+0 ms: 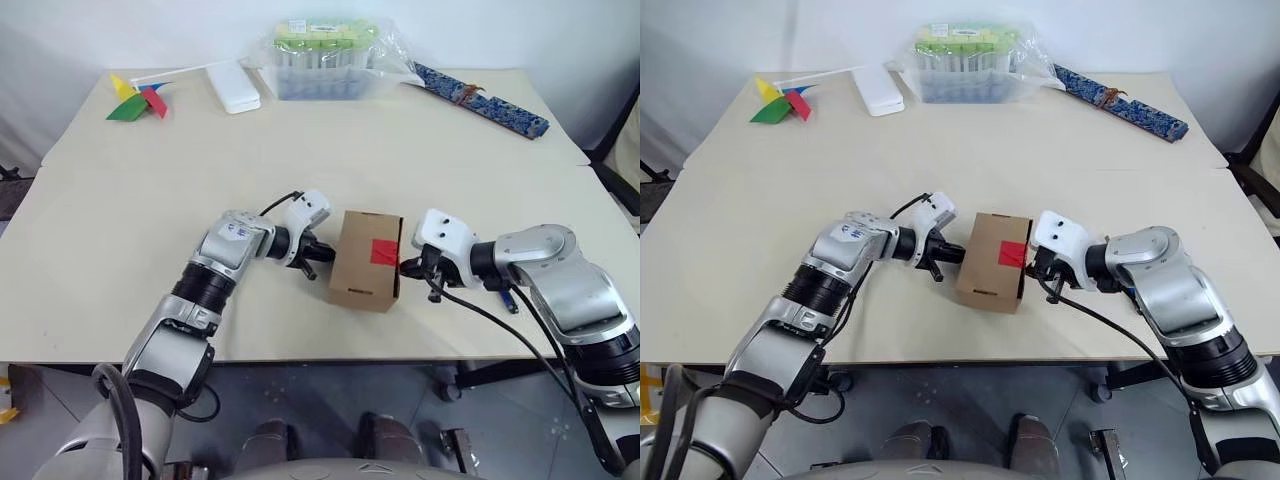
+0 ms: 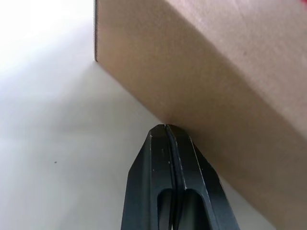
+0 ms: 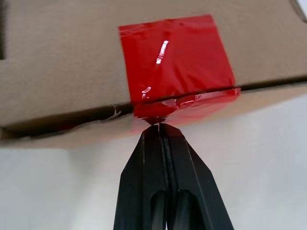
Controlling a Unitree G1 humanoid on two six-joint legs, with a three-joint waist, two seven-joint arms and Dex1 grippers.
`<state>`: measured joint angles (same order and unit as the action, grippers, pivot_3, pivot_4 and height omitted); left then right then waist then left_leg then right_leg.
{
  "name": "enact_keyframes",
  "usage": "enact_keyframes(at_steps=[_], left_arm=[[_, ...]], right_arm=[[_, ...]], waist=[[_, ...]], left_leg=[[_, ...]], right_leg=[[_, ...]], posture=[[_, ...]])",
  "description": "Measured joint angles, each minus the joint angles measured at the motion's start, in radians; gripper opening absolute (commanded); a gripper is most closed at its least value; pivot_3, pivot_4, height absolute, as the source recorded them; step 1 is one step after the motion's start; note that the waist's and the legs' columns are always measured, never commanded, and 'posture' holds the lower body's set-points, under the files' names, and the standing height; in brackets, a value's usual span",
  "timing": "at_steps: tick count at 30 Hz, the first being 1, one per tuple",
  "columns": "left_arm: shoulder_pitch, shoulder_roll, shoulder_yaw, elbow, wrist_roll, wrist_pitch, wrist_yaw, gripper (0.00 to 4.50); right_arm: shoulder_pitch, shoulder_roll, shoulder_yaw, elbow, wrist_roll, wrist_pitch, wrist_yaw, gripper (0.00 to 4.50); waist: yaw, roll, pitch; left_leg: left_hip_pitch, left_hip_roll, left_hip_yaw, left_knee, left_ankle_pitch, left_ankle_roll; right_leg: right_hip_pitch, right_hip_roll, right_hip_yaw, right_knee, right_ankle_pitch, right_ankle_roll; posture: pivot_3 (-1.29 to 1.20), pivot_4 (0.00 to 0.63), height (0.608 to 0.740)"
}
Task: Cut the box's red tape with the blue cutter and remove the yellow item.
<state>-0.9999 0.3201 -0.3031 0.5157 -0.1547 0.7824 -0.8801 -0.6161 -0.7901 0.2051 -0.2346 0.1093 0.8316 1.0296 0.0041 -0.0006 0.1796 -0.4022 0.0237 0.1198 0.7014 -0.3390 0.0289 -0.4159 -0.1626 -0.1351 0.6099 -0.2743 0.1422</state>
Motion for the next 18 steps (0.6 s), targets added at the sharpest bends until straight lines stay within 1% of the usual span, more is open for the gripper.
enact_keyframes(at_steps=[3, 6, 10, 12, 15, 18], left_arm=[[-0.004, 0.0, -0.001, 0.011, 0.008, -0.013, -0.018, 0.0], [-0.004, 0.006, -0.002, 0.012, 0.02, -0.023, -0.035, 0.0], [-0.01, 0.03, -0.001, 0.021, 0.041, -0.037, -0.047, 0.0], [-0.02, 0.061, -0.001, 0.036, 0.049, -0.054, -0.062, 0.0], [-0.055, 0.133, 0.004, 0.039, 0.05, -0.064, -0.12, 0.0], [-0.126, 0.192, 0.024, -0.005, 0.035, -0.064, -0.217, 0.0]], right_arm=[[-0.007, 0.005, 0.0, 0.052, -0.011, -0.012, -0.044, 0.03], [-0.014, 0.002, -0.007, 0.074, -0.01, -0.025, -0.057, 0.03], [-0.015, -0.034, -0.01, 0.074, -0.01, -0.041, -0.057, 0.03], [-0.016, -0.054, -0.018, 0.076, -0.011, -0.046, -0.064, 0.03], [-0.037, -0.091, -0.074, 0.074, -0.005, -0.001, -0.089, 0.6], [-0.077, -0.148, -0.151, 0.008, 0.033, 0.112, -0.09, 1.62]], waist=[[-0.001, 0.0, 0.0], [-0.003, 0.0, 0.0], [-0.003, 0.0, 0.0], [-0.005, 0.0, 0.0], [-0.005, 0.0, 0.0], [0.0, 0.0, 0.0]], left_leg=[[0.0, 0.0, 0.0, 0.0, 0.0, 0.0], [0.0, 0.0, 0.0, 0.0, 0.0, 0.0], [0.0, 0.0, 0.0, 0.0, 0.0, 0.0], [0.0, 0.0, 0.0, 0.0, 0.0, 0.0], [-0.002, 0.0, 0.0, 0.0, 0.0, 0.0], [-0.003, 0.0, -0.001, -0.001, 0.0, 0.0]], right_leg=[[0.0, 0.0, 0.0, 0.0, 0.0, 0.0], [0.0, 0.0, 0.0, 0.0, 0.0, 0.0], [0.0, 0.0, 0.0, 0.0, 0.0, 0.0], [0.0, 0.0, 0.0, 0.0, 0.0, 0.0], [-0.002, 0.0, 0.0, 0.0, 0.0, 0.0], [-0.003, 0.0, 0.0, 0.001, 0.0, 0.0]], posture=[[0.0, 0.15, 0.74], [0.0, 0.15, 0.74], [0.0, 0.15, 0.74], [0.0, 0.15, 0.74], [0.0, 0.15, 0.74], [0.0, 0.15, 0.74]])
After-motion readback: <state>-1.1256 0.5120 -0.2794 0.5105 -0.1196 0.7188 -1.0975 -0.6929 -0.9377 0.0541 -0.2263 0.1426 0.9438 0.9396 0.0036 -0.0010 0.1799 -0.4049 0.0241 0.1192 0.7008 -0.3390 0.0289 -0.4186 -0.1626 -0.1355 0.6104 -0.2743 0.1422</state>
